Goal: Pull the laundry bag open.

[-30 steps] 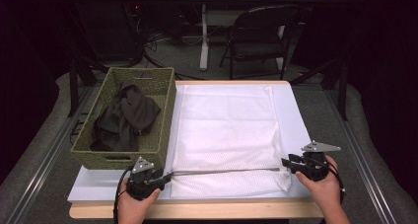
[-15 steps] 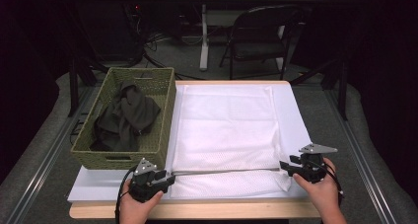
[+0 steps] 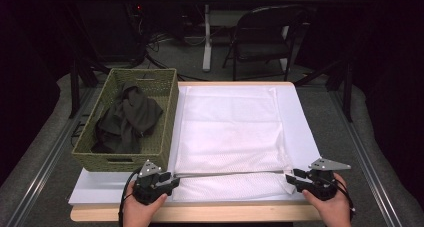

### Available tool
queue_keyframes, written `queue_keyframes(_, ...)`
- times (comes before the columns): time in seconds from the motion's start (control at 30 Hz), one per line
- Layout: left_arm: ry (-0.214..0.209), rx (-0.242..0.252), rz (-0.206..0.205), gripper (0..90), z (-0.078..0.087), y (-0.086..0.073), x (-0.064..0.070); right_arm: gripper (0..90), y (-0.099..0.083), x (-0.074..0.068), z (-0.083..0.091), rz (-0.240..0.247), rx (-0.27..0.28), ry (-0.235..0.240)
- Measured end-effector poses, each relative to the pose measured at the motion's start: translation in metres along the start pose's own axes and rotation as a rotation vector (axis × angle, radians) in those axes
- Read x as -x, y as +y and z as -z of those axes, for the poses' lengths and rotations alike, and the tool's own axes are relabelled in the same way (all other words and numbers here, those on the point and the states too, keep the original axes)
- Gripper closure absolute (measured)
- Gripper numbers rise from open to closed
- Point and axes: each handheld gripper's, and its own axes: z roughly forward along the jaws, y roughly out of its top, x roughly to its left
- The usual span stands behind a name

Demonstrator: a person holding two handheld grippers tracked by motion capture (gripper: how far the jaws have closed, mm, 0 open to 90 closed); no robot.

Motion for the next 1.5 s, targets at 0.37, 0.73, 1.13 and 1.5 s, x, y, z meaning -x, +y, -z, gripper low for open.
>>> queue_keyframes(0.37,-0.017,-0.002,-0.012,55.2,-0.004,0.002,0.0,90.0,-0.001,0.003,-0.01,0.018,-0.104,0.006)
queue_keyframes(0.73,-0.013,0.011,-0.012,55.1,-0.002,0.002,0.0,76.9,-0.003,0.005,0.003,-0.023,-0.096,0.028)
queue_keyframes(1.13,-0.011,0.014,-0.021,55.3,-0.002,0.003,0.0,60.8,0.046,-0.03,-0.041,0.174,-0.022,0.095)
queue_keyframes(1.5,-0.006,0.017,-0.053,57.1,-0.004,0.004,0.001,60.4,0.076,-0.054,-0.086,0.193,-0.046,0.184)
